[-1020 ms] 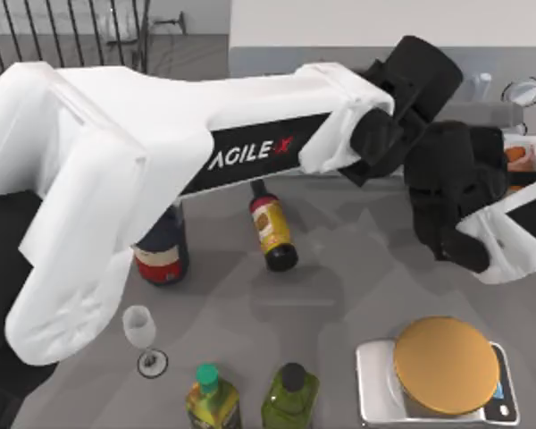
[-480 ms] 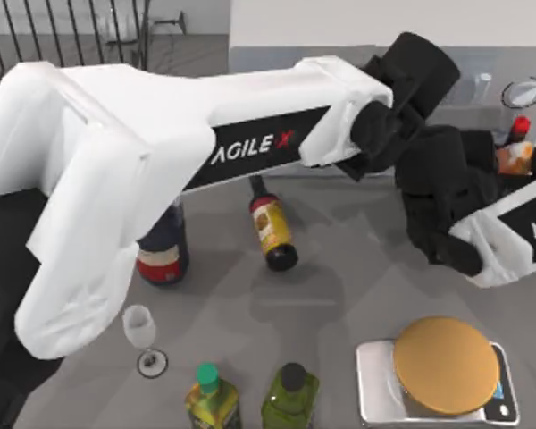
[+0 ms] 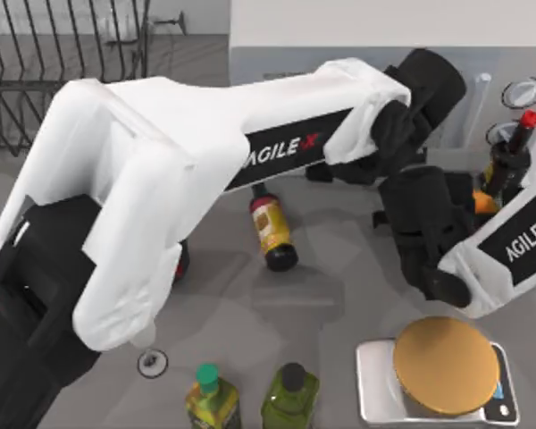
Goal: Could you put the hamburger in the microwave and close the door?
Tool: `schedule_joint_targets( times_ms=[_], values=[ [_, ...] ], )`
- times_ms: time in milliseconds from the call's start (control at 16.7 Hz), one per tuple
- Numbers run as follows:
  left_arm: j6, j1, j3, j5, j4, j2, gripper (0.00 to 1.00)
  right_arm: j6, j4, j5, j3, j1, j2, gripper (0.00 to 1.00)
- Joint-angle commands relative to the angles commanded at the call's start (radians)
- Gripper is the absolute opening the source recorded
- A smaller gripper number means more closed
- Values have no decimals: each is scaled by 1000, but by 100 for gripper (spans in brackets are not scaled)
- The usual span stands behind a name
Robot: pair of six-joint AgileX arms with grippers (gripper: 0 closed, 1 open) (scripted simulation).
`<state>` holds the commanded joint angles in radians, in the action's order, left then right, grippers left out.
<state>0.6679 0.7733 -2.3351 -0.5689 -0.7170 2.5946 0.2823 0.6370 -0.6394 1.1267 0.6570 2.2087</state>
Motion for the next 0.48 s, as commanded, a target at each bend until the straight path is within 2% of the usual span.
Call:
schedule_joint_targets(
  times_ms=[240,480],
  values=[
    [-40,-44,-235,25,-77,127,0,0,0,0,0,0,0,100],
    [-56,-62,-302,36,-105,170,0,0,0,0,0,0,0,100]
  ],
)
